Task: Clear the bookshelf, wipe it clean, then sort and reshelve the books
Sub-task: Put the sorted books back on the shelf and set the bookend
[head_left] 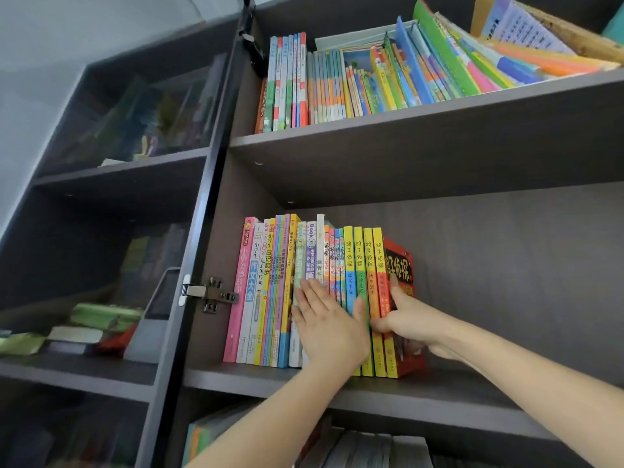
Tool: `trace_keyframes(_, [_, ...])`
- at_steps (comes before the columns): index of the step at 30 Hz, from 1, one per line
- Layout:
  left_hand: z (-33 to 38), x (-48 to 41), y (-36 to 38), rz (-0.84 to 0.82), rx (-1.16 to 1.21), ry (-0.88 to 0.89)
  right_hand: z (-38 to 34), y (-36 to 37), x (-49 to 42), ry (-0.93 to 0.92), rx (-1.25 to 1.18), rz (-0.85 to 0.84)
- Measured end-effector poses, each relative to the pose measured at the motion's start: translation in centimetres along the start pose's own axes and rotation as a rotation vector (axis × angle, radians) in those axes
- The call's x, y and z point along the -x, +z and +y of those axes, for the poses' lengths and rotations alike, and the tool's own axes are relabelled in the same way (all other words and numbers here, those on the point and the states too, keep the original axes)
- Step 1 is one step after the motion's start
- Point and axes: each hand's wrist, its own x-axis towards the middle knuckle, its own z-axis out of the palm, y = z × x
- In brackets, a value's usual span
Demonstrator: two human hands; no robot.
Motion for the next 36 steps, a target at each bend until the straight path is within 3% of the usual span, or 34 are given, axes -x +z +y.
trace_keyframes(4, [-0.9,-0.2,-0.4,-0.001,-0.219,0.015,-0.4,0.0,-0.5,0.023,0.019,-0.013])
trace_keyframes(7, [-1.0,-0.1,-0.7,-0.036,-0.239,0.013,-0.5,0.4,-0.3,0.011,0.051,-0.017])
trace_keyframes(11, [-1.6,1.0,-0.6,-0.119,-0.101,0.012,0.7,0.8,0.0,-0.06,0.083,0.03])
trace_keyframes(14, [-1.9,1.5,-0.8,-0.053,-0.027,0.011,0.7,0.8,0.7,-0.061,0.018,0.05])
trace_keyframes(17, [-1.8,1.7,-1.1,0.015,-0.042,0.018,0.6,0.4,0.8,-0.116,-0.043,0.099])
trace_keyframes(25, [-1.6,1.9,-1.4,-0.018,-0.03,0.019,0.4,0.2,0.5,-0.198,-0.031,0.158])
trace_keyframes(29, [-0.9,2.9,-1.2,0.017,-0.133,0.017,-0.4,-0.3,0.3,-0.194,0.05,0.082])
trace_keyframes(36, [0.1,2.2,-1.1,-0.026,0.166,-0.055,-0.2,-2.2,-0.9,-0.25,0.246,0.019])
